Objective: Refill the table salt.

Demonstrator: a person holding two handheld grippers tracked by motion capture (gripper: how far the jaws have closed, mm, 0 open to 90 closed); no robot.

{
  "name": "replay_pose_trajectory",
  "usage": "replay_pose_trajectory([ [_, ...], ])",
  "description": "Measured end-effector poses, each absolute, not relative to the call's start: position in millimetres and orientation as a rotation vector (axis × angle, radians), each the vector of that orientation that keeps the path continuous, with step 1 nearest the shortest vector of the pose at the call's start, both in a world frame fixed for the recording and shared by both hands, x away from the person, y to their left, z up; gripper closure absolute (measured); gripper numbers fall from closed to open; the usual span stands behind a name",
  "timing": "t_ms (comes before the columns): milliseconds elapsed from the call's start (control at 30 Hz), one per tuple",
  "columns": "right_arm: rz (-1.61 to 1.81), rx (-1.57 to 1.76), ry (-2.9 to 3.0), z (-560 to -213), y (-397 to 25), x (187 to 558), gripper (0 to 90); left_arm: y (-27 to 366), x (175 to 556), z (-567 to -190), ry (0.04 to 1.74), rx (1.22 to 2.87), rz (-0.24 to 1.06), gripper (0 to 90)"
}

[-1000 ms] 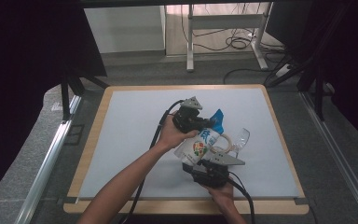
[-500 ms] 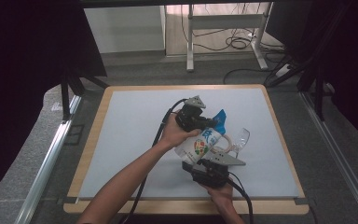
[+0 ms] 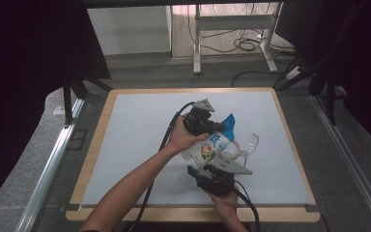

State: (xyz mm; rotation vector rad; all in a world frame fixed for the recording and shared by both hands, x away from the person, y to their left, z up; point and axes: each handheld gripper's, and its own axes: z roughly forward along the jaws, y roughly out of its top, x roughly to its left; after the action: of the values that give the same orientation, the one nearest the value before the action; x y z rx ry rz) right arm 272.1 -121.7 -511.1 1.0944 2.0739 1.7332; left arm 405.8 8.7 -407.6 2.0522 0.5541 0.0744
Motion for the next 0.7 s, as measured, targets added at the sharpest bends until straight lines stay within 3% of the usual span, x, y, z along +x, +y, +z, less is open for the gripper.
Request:
replay_pose_trajectory([
  [700,1.661,1.099,2.004,-511.4,-106.0,271.4,52.4,8.2,412.0,-409.1,0.546,2.078,0.068,89.8],
])
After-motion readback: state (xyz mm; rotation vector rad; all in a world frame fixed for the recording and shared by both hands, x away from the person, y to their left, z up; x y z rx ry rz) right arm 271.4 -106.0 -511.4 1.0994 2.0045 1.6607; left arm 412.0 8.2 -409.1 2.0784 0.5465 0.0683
